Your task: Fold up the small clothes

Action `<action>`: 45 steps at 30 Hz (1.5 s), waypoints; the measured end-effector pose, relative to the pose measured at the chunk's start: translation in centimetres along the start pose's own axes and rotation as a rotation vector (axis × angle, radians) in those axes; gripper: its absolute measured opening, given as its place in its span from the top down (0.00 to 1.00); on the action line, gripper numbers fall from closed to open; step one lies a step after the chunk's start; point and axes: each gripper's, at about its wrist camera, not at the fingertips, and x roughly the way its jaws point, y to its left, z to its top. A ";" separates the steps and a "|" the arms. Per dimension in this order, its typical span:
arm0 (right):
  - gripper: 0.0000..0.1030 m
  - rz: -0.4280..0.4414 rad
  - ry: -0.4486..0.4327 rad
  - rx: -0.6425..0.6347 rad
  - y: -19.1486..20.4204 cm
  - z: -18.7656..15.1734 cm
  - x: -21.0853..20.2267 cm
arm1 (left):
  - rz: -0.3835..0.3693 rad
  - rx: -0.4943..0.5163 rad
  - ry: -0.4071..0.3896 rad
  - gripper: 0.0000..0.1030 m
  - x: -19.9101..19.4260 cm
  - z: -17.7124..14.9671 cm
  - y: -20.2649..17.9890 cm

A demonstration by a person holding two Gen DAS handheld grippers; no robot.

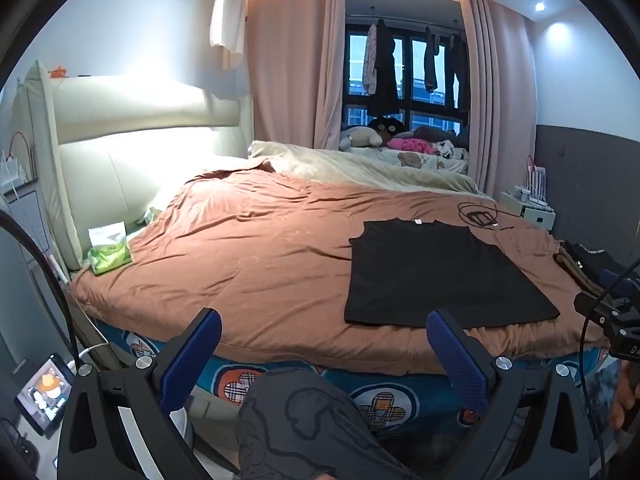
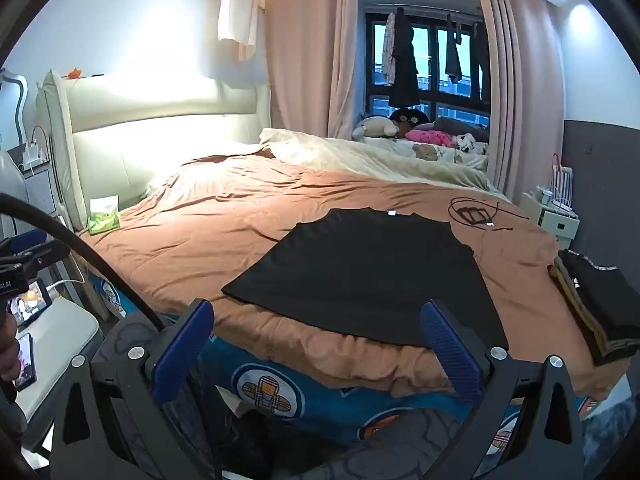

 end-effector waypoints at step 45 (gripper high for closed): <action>0.00 0.028 0.036 0.084 -0.7 -0.7 0.4 | -0.032 0.013 0.013 0.03 -0.6 0.4 -0.8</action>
